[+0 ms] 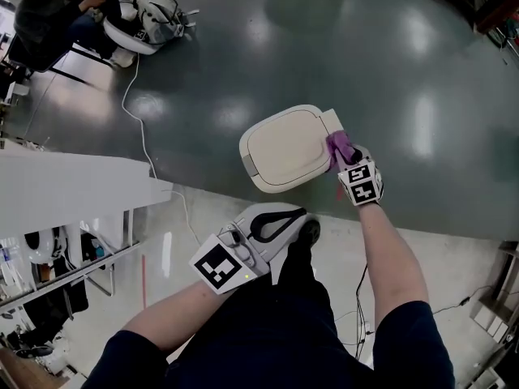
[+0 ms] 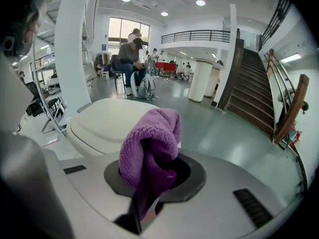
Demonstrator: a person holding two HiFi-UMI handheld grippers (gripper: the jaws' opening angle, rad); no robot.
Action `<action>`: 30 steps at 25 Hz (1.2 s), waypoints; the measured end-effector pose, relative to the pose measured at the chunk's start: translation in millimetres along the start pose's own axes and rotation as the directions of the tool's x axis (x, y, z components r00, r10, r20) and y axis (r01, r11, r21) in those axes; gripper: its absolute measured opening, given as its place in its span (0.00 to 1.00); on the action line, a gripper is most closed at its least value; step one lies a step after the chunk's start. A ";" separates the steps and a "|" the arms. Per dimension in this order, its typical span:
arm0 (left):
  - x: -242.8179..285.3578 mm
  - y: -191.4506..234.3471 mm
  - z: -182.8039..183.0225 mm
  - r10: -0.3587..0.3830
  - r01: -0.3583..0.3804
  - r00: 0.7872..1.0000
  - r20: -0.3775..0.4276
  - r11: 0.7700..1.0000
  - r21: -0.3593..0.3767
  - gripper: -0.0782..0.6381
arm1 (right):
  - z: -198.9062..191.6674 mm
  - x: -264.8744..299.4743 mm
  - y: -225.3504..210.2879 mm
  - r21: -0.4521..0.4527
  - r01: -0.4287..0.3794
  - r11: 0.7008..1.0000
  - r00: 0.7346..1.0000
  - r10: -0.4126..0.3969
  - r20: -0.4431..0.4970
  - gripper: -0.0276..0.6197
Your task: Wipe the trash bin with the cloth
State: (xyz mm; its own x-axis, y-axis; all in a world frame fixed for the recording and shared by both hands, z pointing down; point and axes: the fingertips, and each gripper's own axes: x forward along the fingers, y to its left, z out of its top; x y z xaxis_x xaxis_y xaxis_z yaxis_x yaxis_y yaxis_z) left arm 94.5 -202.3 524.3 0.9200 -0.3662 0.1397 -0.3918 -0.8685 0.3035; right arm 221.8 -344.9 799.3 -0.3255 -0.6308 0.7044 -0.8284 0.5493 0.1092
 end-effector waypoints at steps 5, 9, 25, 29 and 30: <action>-3.1 -12.5 -1.8 -0.020 0.020 1.000 -0.004 1.000 0.006 0.11 | -11.9 -15.3 30.6 0.031 -0.017 0.999 1.000 0.017 0.001 0.16; -14.2 -17.0 1.0 -0.016 0.016 1.000 0.002 1.000 0.013 0.11 | -7.1 -18.5 62.2 0.020 -0.036 0.999 0.999 0.036 0.014 0.16; -107.8 3.5 11.0 0.079 -0.081 0.996 0.045 0.996 0.032 0.11 | 36.3 -5.0 235.0 -0.120 -0.245 0.962 0.969 0.244 -0.025 0.16; -131.7 8.1 18.9 0.102 -0.104 0.993 0.054 0.994 0.031 0.11 | 45.0 -14.8 265.5 -0.108 -0.292 0.950 0.956 0.290 -0.035 0.16; -136.5 8.7 21.3 0.104 -0.107 0.993 0.059 0.994 0.038 0.11 | 47.7 -19.5 270.6 -0.103 -0.303 0.947 0.953 0.302 -0.032 0.16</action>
State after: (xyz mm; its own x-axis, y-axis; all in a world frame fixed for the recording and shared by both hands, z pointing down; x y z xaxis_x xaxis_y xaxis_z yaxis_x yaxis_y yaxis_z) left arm -34.3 -167.0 487.8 0.8731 -0.4738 0.1150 -0.4870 -0.8365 0.2513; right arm -17.7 -210.1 781.7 -0.5454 -0.4177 0.7267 -0.6393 0.7680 -0.0383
